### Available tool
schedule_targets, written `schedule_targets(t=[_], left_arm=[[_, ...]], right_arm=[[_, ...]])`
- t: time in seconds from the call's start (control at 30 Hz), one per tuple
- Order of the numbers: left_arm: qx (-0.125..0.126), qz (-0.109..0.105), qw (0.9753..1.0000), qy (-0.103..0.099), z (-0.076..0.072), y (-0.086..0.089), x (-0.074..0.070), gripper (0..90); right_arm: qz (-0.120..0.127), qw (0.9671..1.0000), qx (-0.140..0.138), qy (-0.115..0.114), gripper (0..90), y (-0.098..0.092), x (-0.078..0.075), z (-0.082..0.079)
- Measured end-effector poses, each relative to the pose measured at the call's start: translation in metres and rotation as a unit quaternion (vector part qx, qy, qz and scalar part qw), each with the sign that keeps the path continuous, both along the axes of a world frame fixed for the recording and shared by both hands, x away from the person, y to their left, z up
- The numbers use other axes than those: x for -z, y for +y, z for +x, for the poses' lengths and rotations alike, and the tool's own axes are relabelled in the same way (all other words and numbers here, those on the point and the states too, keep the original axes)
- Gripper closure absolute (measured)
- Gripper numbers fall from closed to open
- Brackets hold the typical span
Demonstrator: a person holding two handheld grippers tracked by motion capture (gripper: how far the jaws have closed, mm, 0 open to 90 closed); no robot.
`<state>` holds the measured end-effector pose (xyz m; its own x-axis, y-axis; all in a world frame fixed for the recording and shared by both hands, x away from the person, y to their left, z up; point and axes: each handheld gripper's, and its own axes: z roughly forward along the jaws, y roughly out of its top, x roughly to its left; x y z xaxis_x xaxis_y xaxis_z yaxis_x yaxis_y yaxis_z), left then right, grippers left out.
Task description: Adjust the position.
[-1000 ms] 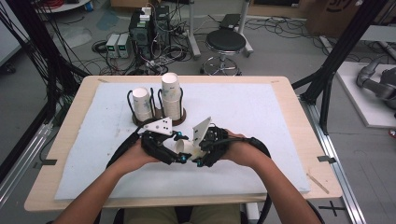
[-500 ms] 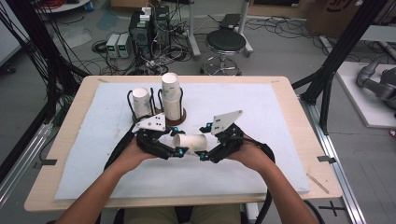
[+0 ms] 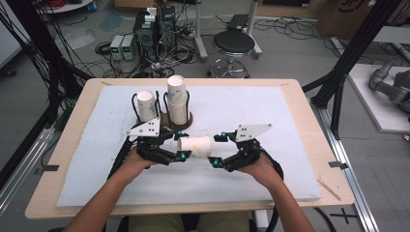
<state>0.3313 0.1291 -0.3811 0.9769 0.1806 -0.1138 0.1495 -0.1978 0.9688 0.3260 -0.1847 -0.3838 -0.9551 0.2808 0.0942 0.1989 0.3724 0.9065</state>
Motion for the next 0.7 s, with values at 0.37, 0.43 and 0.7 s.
schedule_targets(t=[0.37, 0.43, 0.7], left_arm=[[0.035, -0.006, 0.9993, -0.008, -0.0059, -0.0044, 0.0016, 37.4], [0.039, -0.009, 0.9992, -0.011, -0.0063, -0.0042, 0.0012, 37.4], [0.049, -0.015, 0.9985, -0.017, -0.007, -0.0044, 0.0008, 37.3]], right_arm=[[0.038, 0.9984, -0.031, 0.029, 20.6, 0.004, 0.0106, 0.0006], [0.04, 0.9981, -0.035, 0.032, 20.9, 0.0041, 0.0107, 0.0006], [0.052, 0.9963, -0.058, 0.036, 24.7, 0.0058, 0.0116, 0.0018]])
